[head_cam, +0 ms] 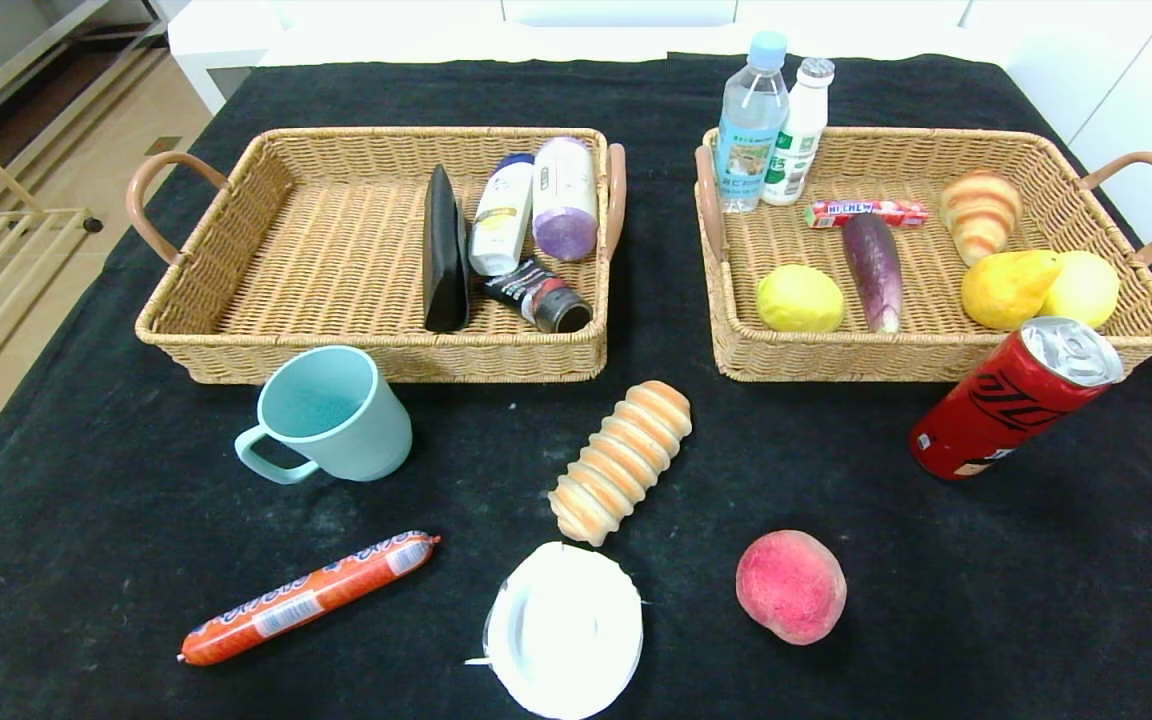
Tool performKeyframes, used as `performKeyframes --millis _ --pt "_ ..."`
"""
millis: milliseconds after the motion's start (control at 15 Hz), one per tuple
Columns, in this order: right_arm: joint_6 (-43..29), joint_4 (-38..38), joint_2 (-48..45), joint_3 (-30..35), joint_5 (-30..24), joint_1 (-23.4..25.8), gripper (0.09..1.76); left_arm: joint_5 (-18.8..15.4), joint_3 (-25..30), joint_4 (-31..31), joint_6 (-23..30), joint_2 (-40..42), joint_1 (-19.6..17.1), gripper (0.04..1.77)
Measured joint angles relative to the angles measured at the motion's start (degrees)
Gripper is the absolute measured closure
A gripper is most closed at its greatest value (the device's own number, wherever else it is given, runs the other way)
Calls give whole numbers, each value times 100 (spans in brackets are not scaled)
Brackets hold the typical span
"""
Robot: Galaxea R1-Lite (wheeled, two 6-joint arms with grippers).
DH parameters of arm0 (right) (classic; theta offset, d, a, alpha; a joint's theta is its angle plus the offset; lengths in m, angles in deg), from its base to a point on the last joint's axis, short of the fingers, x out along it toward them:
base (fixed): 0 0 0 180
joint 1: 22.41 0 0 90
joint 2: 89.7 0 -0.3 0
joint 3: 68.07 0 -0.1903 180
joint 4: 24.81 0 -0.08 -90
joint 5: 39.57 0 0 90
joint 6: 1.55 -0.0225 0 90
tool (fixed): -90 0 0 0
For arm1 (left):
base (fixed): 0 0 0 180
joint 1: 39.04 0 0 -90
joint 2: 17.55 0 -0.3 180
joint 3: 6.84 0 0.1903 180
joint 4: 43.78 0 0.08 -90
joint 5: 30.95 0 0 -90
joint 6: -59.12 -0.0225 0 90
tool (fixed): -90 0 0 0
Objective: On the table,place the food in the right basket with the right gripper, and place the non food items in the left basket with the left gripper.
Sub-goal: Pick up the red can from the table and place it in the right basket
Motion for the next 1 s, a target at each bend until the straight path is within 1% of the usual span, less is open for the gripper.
performKeyframes --millis 133,267,333,400,467,533,667,733,800,867,1000 --pt "-119 22 133 -328 -79 -9 15 -160 -482 48 -9 -477 38 9" --pt "-179 35 539 -868 -349 -49 15 -252 -950 91 -61 -1148 285 9" --pt "-182 44 813 -1134 -602 -66 15 -274 -1143 105 -133 -1515 471 9" --pt "-177 52 1120 -1397 -967 -74 15 -294 -1312 139 -251 -1902 677 9" --pt "-149 68 1484 -1657 -1482 -88 15 -322 -1460 257 -361 -2332 914 9" --pt "-108 107 1851 -1869 -1896 -95 15 -350 -1565 484 -419 -2745 1164 9" --pt "-69 407 2688 -2252 -2344 -169 15 -388 -1716 1209 -480 -3627 1680 9" --pt "-72 621 3093 -2428 -2405 -322 15 -405 -1773 1616 -499 -4059 1876 9" --pt "-83 796 3457 -2622 -2353 -602 15 -438 -1835 2014 -513 -4490 2044 9" --pt "-102 894 3769 -2826 -2163 -1014 15 -471 -1940 2370 -522 -4931 2213 9" --pt "-119 1039 4255 -3167 -1520 -1835 15 -523 -2302 2717 -535 -5622 2541 9"
